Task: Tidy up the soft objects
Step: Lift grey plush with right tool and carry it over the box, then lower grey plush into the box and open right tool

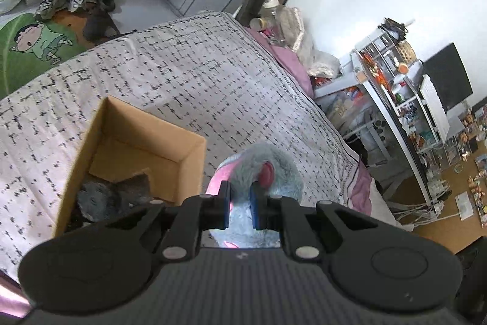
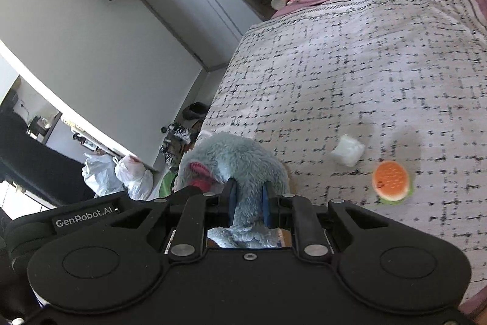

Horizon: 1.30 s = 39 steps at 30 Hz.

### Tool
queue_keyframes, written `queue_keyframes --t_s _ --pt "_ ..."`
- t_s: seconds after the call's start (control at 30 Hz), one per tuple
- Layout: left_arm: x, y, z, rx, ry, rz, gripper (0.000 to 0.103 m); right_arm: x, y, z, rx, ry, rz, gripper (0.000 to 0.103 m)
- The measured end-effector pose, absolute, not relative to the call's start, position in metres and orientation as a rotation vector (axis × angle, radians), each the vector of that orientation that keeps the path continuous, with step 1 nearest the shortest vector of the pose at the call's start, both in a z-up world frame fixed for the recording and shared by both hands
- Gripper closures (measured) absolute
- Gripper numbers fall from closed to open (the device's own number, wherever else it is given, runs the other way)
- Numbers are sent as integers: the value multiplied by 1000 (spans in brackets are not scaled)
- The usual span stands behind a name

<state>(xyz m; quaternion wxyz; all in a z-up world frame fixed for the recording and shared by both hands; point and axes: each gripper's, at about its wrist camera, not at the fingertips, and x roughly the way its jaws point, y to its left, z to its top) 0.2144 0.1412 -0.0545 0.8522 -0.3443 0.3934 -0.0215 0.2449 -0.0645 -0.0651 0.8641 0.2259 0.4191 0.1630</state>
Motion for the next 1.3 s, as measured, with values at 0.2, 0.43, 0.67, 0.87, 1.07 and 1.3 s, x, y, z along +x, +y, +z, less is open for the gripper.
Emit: queue_keyframes --t_s 0.2,0.43,0.67,0.87,1.07,1.3 --pt "218 167 -62 -734 831 -18 91 255 -39 -74 472 908 362 86" --pt "223 192 -74 -723 847 16 93 265 -11 -90 469 949 374 85" --pt "233 216 -97 -737 882 53 93 275 14 -112 458 996 381 85" --pt "242 229 -109 -723 915 77 93 285 29 -128 459 1032 380 85" --pt "250 237 -121 -710 947 98 93 293 38 -140 465 1068 378 82" --pt "257 237 -118 -599 983 160 89 293 32 -145 453 1079 335 66"
